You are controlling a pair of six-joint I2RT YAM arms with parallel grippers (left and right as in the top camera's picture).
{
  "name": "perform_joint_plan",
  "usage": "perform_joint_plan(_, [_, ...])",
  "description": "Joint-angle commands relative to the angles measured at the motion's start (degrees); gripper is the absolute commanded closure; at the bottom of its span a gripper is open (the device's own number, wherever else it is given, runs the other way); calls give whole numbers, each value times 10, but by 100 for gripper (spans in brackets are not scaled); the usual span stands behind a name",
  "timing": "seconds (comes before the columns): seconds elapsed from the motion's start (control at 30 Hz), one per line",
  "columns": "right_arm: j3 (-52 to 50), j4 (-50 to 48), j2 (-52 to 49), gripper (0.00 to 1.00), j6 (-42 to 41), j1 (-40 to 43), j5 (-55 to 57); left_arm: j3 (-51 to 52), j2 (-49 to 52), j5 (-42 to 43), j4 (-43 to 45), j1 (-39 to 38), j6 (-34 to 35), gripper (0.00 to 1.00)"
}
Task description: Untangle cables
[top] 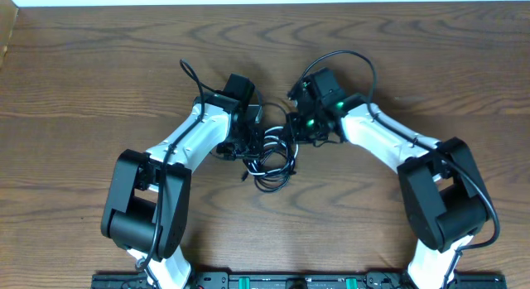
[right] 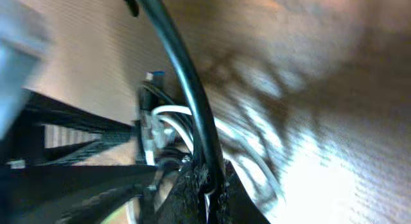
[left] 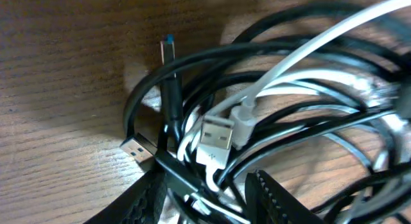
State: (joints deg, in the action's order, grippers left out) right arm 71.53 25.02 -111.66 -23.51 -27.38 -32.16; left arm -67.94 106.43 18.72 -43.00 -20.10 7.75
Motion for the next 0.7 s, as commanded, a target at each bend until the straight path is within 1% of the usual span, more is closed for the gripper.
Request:
perform_joint_plan(0.0, [1, -28, 12, 99, 26, 32, -136, 3, 11, -4, 1, 0, 0, 55])
perform_joint_plan(0.17, [1, -65, 12, 99, 25, 68, -225, 3, 11, -4, 0, 0, -4, 55])
perform_joint_plan(0.27, [1, -71, 12, 99, 26, 82, -225, 3, 11, -4, 0, 0, -7, 53])
perform_joint_plan(0.33, [1, -60, 12, 99, 33, 85, -210, 1, 9, -3, 0, 0, -21, 50])
perform_joint_plan(0.37, [1, -51, 12, 96, 44, 85, -194, -3, 5, -4, -2, 1, -24, 49])
perform_joint_plan(0.4, [1, -38, 12, 93, 58, 85, -170, -12, -6, -3, -5, 1, -24, 48])
perform_joint_plan(0.43, [1, -32, 12, 84, 60, 85, -159, -18, -14, -3, -7, 1, -23, 47])
perform_joint_plan(0.47, [1, -26, 12, 68, 60, 85, -146, -24, -23, -3, -8, 1, -23, 46])
perform_joint_plan(0.53, [1, -22, 12, 51, 70, 85, -143, -36, -45, 0, -8, 1, -21, 44])
perform_joint_plan(0.6, [1, -22, 12, 41, 77, 86, -142, -44, -66, 0, -2, 1, -9, 43])
perform_joint_plan(0.67, [1, -10, 12, 40, 67, 89, -117, -50, -88, 0, 22, 0, 12, 43])
